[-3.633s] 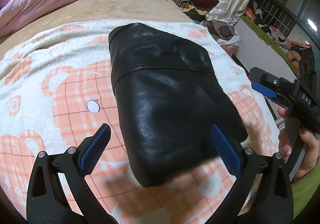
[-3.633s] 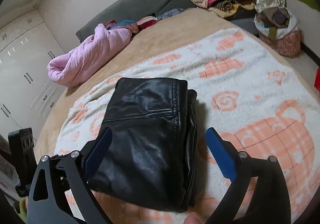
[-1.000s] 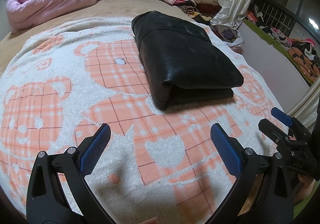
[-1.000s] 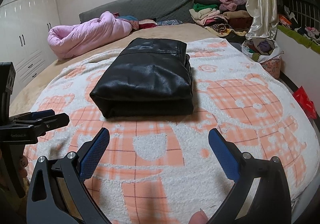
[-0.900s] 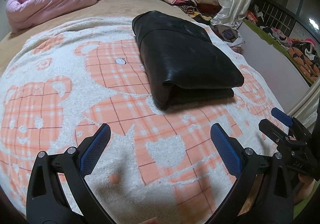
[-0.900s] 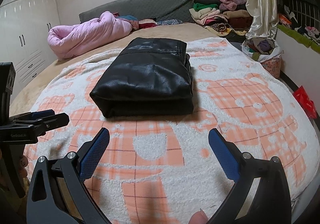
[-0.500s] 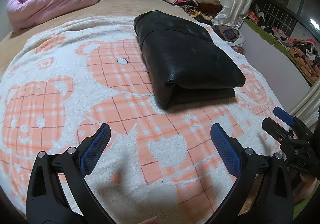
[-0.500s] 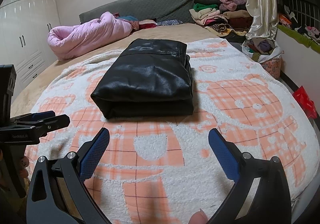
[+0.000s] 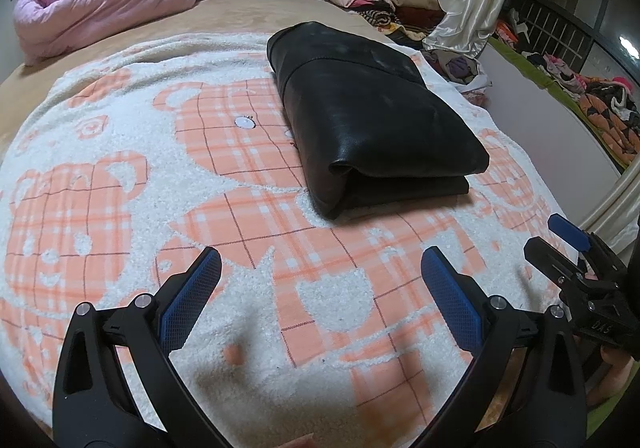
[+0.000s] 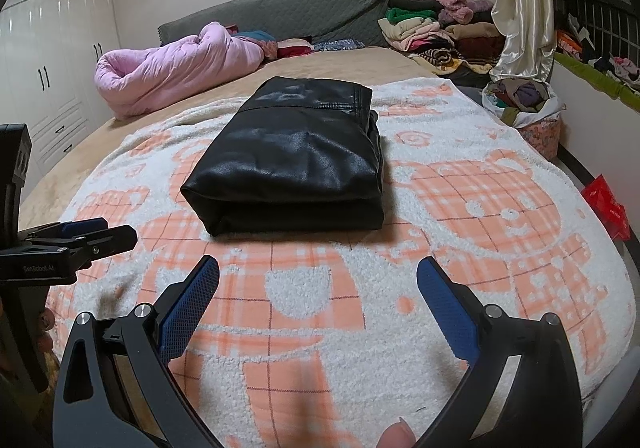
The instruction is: Fold large clothes
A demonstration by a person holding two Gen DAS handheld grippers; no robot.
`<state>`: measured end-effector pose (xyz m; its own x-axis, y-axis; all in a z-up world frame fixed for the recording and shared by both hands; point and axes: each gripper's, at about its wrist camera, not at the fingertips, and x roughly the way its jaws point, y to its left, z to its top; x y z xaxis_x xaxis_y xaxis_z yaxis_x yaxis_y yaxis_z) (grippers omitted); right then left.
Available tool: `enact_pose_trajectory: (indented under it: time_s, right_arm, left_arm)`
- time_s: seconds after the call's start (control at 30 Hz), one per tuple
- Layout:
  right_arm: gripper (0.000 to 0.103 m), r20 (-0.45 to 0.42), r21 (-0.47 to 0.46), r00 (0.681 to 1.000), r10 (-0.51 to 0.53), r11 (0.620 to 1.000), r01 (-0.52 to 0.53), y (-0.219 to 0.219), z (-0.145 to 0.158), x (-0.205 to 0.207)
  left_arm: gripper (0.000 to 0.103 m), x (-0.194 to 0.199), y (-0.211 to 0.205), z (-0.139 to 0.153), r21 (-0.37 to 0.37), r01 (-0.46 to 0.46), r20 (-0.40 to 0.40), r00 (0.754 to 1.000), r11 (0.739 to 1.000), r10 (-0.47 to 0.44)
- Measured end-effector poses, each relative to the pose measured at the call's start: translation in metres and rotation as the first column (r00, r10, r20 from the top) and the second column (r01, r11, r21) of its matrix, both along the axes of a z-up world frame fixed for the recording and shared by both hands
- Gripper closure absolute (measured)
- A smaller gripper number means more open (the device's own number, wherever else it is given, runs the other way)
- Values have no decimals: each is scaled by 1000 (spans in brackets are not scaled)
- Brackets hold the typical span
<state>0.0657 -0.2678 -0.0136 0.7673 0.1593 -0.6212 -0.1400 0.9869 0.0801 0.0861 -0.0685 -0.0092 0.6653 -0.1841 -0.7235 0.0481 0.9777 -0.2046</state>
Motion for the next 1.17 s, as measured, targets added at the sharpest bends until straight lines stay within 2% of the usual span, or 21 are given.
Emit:
enact_pose_trajectory:
  time_s: [0.87, 1.03, 1.17]
  right_arm:
    - [4, 0, 6, 1000, -28, 1000, 28, -3, 6, -10]
    - [4, 20, 22, 992, -127, 992, 127, -29, 10, -24]
    - [4, 49, 34, 954, -297, 955, 295, -84, 13, -46]
  left_arm:
    - [9, -8, 1, 2, 9, -10, 1, 1000, 1000, 10]
    - [9, -9, 8, -4, 35, -42, -26, 999, 999, 43]
    - [9, -5, 34, -5, 42, -94, -39, 995, 995, 96]
